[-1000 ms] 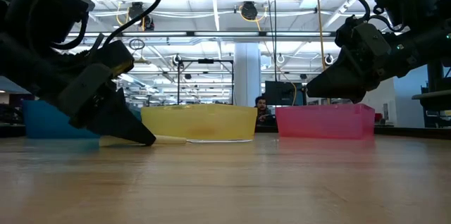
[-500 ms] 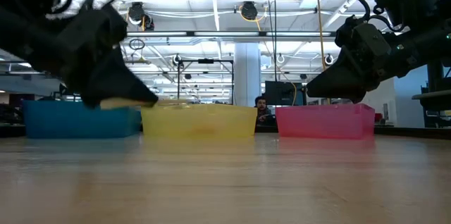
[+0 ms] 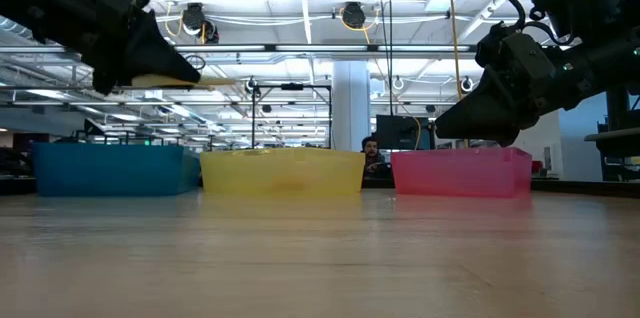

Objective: Pick & Place Kitchen Items
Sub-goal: Put the yellow table knife into the red bin

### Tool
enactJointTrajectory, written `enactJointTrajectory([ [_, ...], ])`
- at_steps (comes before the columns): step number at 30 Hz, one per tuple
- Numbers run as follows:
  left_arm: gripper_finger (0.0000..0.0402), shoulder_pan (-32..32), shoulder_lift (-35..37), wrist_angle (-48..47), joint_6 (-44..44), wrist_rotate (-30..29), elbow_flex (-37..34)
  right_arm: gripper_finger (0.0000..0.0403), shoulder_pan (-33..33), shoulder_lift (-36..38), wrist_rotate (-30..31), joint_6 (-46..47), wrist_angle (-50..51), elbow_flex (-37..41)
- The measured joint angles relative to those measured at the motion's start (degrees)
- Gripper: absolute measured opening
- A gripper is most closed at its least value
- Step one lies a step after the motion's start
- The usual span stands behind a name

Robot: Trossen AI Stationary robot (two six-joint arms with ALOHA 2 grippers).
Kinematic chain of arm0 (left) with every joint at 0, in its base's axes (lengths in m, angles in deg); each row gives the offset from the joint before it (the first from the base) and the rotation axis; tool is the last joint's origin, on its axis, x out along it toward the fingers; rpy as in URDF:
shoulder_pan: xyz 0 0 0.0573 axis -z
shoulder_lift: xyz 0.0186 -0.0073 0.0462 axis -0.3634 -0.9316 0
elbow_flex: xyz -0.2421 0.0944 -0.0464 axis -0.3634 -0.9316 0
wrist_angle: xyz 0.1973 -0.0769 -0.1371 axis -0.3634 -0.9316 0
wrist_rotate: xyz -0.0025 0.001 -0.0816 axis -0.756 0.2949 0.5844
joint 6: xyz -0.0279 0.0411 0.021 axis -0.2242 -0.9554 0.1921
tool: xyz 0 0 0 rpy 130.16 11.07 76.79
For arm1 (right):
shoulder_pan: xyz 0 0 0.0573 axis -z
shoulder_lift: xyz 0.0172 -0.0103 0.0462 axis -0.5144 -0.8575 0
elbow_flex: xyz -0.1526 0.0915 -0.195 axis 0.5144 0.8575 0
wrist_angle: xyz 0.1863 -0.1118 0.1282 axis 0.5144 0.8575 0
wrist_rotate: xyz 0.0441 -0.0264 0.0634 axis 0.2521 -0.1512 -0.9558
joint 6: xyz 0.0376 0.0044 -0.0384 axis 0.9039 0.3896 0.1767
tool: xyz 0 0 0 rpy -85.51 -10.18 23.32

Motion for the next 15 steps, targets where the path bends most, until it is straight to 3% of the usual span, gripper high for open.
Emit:
enactJointTrajectory([
  [8,0.0092,-3.9,8.0,-15.4,8.5,-14.8,0.0,0.0141,0.0,0.0,0.0,-0.2,0.0,0.0],
  [15,0.0092,-10.4,8.8,-31.5,25.2,-14.6,0.0,0.0141,0.0,0.0,0.0,-0.2,0.0,0.0],
])
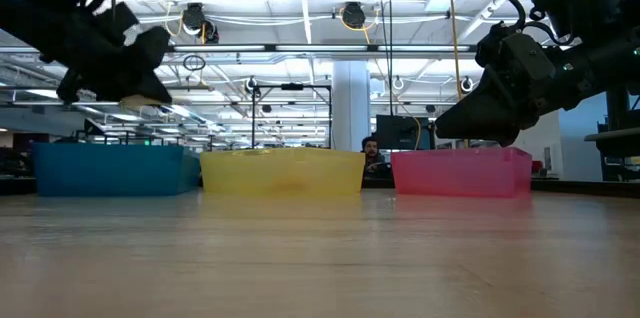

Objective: Pick & Place Kitchen Items
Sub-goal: Put the yellow table knife into the red bin

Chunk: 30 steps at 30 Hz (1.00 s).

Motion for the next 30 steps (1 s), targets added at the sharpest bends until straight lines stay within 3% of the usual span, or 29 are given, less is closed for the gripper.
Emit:
enactJointTrajectory([
  [4,0.0092,-3.1,0.0,-3.9,6.6,3.2,0.0,0.0141,0.0,0.0,0.0,0.0,0.0,0.0],
  [8,0.0092,-4.9,0.0,1.1,6.7,3.6,0.0,0.0141,0.0,0.0,0.1,0.0,0.0,0.0],
  [19,0.0092,-7.0,-0.2,36.8,-25.0,7.1,0.0,0.0141,0.0,0.0,0.1,0.4,-1.4,0.0],
  [30,0.0092,-7.6,-7.1,46.5,-33.3,8.6,0.1,0.0141,0.0,0.0,-0.4,-2.9,-3.1,0.0],
])
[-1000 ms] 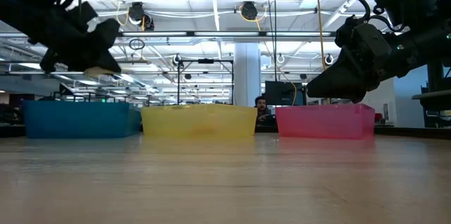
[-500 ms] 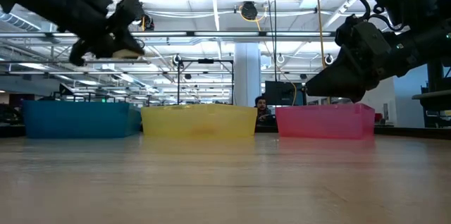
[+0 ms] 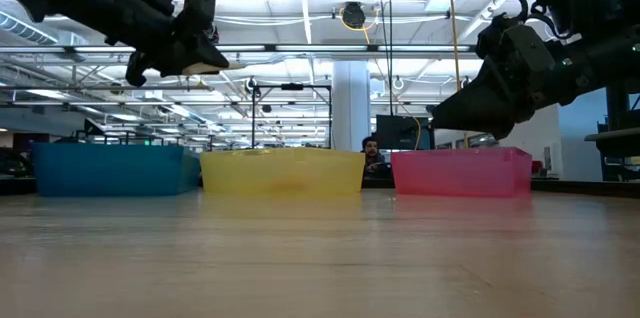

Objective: Pick & Place Kitchen Items
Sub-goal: Put the yellow table knife into the red bin

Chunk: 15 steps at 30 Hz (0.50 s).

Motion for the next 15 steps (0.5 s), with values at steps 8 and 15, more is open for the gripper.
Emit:
enactJointTrajectory([
  [8,0.0092,-1.7,-1.5,7.6,-7.8,1.7,0.0,0.0141,0.0,0.0,0.1,-0.2,-0.9,0.0],
  [15,0.0092,-4.3,-1.5,15.4,-15.1,5.5,0.0,0.0141,0.0,0.0,0.0,-2.8,-1.0,0.0],
])
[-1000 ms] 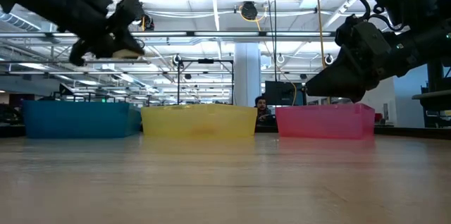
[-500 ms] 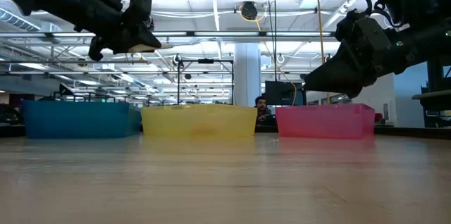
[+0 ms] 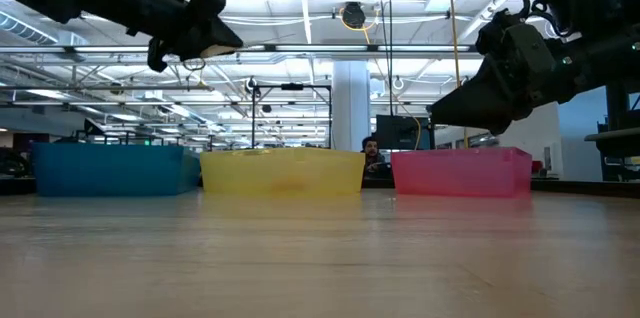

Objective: Pick & Place Kitchen Items
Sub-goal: Put the yellow table knife into the red bin

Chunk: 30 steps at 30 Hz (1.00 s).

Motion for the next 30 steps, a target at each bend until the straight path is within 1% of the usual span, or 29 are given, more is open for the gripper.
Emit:
enactJointTrajectory([
  [2,0.0092,-0.9,0.0,1.6,-0.4,2.0,0.0,0.0141,0.0,0.0,0.0,-0.7,-1.3,0.0],
  [5,0.0092,-1.6,-0.1,1.9,-0.2,4.8,1.2,0.0141,0.0,0.0,0.0,-4.6,-4.3,0.0],
  [7,0.0092,-1.6,-1.6,2.2,-0.2,5.0,2.9,0.0141,0.0,0.0,0.5,-6.4,-5.6,0.0],
  [9,0.0092,-1.4,-4.2,1.9,-1.9,5.1,5.3,0.0141,0.3,0.0,2.8,-6.9,-7.9,0.0],
  [12,0.0092,-1.1,-9.7,2.2,-6.0,5.1,10.6,0.0141,0.5,0.0,7.3,-2.2,-12.0,0.0],
  [14,0.0092,-0.6,-13.9,1.9,-9.3,4.5,14.4,0.0141,0.5,0.0,7.9,-0.3,-13.5,0.0],
  [17,0.0092,0.5,-21.2,2.0,-14.3,3.6,20.7,0.0141,0.5,0.0,7.8,-0.1,-14.2,0.0],
  [20,0.0092,2.4,-28.2,1.9,-17.6,-1.6,26.5,0.0141,0.5,0.0,7.7,0.2,-14.6,0.0],
  [22,0.0092,3.9,-32.4,1.6,-19.5,-6.7,30.0,0.0141,0.2,0.0,7.7,0.2,-14.5,0.0],
  [26,0.0092,7.3,-39.6,1.9,-25.3,-14.0,36.9,0.0141,-0.9,0.0,7.6,-0.5,-14.5,0.0],
  [30,0.0092,10.1,-46.1,1.6,-28.6,-18.1,42.9,0.0141,-1.5,0.0,7.6,-2.1,-15.4,0.0],
])
